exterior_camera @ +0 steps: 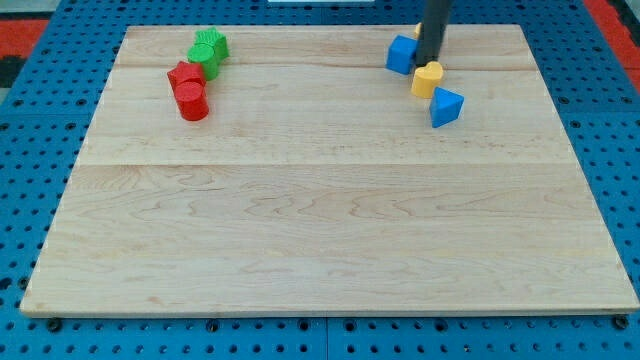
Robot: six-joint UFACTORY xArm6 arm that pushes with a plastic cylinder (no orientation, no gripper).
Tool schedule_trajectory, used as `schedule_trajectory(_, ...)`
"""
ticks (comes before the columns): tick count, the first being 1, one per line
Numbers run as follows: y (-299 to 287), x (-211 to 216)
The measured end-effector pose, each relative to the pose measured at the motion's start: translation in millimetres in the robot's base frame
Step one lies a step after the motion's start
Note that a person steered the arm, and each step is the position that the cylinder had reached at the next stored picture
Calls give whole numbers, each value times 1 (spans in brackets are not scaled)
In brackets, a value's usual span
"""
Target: Slide yellow hexagon a bit down
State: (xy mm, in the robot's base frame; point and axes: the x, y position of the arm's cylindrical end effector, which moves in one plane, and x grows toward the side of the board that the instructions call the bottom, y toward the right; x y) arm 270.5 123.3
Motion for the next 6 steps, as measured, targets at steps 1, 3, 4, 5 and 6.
schedule_trajectory(1, 37, -7)
schedule_trajectory(3, 81, -78)
schedule_trajectory(4, 16, -78)
schedule_trajectory(5, 23, -63)
schedule_trajectory(6, 26, -42)
